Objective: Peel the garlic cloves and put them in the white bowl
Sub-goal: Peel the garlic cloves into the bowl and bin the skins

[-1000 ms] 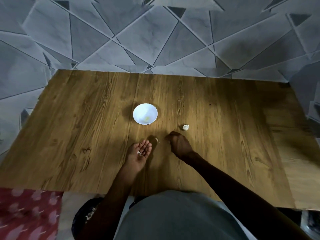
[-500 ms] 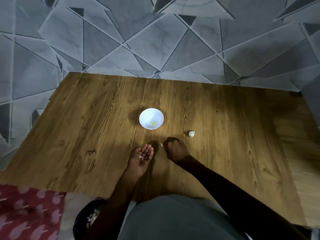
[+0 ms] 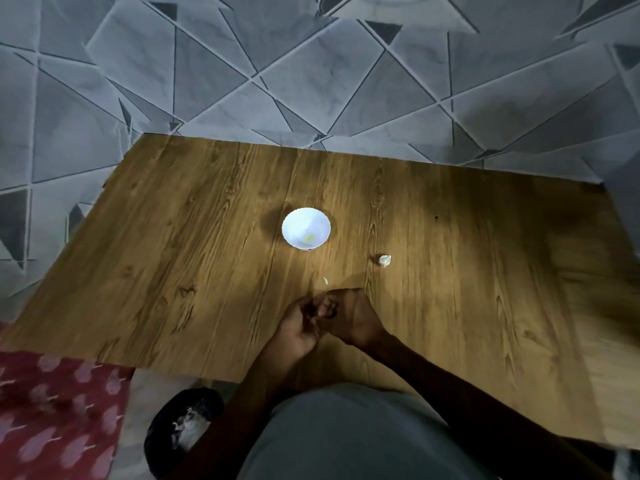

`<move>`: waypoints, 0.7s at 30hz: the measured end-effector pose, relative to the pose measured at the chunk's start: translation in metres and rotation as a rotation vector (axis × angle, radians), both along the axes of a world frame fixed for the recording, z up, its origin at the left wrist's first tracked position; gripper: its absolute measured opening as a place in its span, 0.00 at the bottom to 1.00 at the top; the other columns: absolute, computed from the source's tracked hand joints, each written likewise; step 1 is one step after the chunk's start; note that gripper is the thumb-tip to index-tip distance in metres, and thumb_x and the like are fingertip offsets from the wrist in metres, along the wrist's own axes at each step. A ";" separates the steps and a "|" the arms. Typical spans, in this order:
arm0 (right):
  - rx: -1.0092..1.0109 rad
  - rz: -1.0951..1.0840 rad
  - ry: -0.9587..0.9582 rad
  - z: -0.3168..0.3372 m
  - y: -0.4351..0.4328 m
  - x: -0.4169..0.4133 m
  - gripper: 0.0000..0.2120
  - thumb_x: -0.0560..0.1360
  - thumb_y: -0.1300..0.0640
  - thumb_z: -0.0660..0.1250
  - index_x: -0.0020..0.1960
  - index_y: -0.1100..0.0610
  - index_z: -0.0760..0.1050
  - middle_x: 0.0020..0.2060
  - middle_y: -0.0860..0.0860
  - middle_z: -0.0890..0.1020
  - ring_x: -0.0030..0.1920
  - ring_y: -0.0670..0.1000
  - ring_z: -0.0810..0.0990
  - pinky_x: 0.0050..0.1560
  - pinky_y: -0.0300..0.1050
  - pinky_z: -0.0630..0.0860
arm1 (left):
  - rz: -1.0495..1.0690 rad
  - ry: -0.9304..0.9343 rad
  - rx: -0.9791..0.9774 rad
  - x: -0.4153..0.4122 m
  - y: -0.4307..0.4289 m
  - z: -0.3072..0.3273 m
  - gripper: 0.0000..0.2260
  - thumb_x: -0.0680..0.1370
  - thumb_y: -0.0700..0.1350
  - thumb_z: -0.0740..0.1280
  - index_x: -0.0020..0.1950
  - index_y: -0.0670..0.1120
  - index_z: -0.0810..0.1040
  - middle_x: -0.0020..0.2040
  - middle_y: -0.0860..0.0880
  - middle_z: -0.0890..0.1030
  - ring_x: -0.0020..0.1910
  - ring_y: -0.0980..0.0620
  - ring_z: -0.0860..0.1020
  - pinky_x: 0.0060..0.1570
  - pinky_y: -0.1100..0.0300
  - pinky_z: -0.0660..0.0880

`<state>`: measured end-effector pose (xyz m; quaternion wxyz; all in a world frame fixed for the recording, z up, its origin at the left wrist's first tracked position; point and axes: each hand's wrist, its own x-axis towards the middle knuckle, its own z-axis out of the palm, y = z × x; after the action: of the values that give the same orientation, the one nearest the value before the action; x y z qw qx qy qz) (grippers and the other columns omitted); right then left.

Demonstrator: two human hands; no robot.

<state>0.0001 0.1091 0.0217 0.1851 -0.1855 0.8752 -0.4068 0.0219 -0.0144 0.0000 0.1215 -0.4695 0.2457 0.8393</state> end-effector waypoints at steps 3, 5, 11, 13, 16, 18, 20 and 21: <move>-0.014 0.015 0.046 -0.002 0.005 0.004 0.04 0.67 0.61 0.71 0.38 0.53 0.82 0.34 0.45 0.84 0.35 0.43 0.81 0.39 0.41 0.77 | -0.030 -0.009 0.020 0.002 0.006 -0.002 0.14 0.81 0.41 0.58 0.38 0.40 0.77 0.31 0.44 0.80 0.28 0.50 0.79 0.31 0.60 0.75; 0.019 -0.029 0.096 -0.001 0.014 0.004 0.08 0.69 0.64 0.67 0.40 0.54 0.83 0.36 0.46 0.85 0.36 0.44 0.82 0.41 0.41 0.78 | -0.027 -0.001 0.049 0.004 0.004 -0.003 0.14 0.81 0.41 0.57 0.39 0.40 0.77 0.35 0.43 0.81 0.29 0.49 0.80 0.32 0.59 0.78; 0.252 -0.214 0.164 -0.022 0.065 -0.006 0.10 0.74 0.67 0.66 0.48 0.58 0.83 0.45 0.53 0.85 0.42 0.49 0.82 0.43 0.42 0.77 | 0.044 0.016 0.039 0.013 -0.010 -0.006 0.14 0.83 0.41 0.53 0.50 0.36 0.76 0.49 0.40 0.79 0.47 0.45 0.78 0.58 0.53 0.73; 0.352 -0.231 0.178 -0.026 0.074 -0.006 0.11 0.76 0.66 0.65 0.55 0.59 0.82 0.52 0.55 0.83 0.49 0.53 0.82 0.48 0.41 0.77 | 0.056 0.012 0.032 0.017 -0.014 -0.007 0.14 0.83 0.41 0.53 0.50 0.36 0.76 0.49 0.40 0.79 0.48 0.45 0.78 0.59 0.53 0.72; 0.417 -0.188 0.233 -0.033 0.076 -0.002 0.13 0.78 0.65 0.64 0.61 0.61 0.79 0.58 0.57 0.80 0.56 0.55 0.80 0.55 0.43 0.76 | 0.081 0.007 0.022 0.022 -0.017 -0.007 0.14 0.83 0.41 0.53 0.50 0.36 0.76 0.50 0.40 0.79 0.48 0.45 0.78 0.59 0.53 0.72; 0.468 -0.135 0.276 -0.036 0.067 -0.002 0.14 0.78 0.65 0.63 0.63 0.61 0.77 0.61 0.57 0.78 0.59 0.56 0.77 0.59 0.46 0.76 | 0.087 0.002 0.009 0.025 -0.017 -0.008 0.14 0.83 0.41 0.53 0.52 0.36 0.76 0.49 0.40 0.79 0.48 0.46 0.78 0.58 0.53 0.72; 0.497 -0.073 0.313 -0.040 0.054 0.003 0.14 0.78 0.66 0.62 0.62 0.62 0.77 0.61 0.58 0.78 0.59 0.58 0.76 0.59 0.49 0.76 | 0.091 -0.007 -0.009 0.029 -0.016 -0.008 0.15 0.83 0.41 0.53 0.53 0.36 0.76 0.49 0.40 0.79 0.47 0.46 0.78 0.58 0.53 0.72; 0.509 -0.025 0.337 -0.041 0.046 0.009 0.14 0.78 0.66 0.62 0.61 0.62 0.78 0.60 0.59 0.78 0.58 0.59 0.76 0.56 0.50 0.77 | 0.091 -0.011 -0.018 0.031 -0.016 -0.008 0.15 0.83 0.41 0.53 0.53 0.36 0.76 0.49 0.41 0.79 0.47 0.46 0.78 0.58 0.54 0.72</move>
<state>0.0094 0.1553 -0.0196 0.0728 -0.1875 0.9695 -0.1402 0.0529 -0.0304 -0.0082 0.0803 -0.4857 0.2309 0.8392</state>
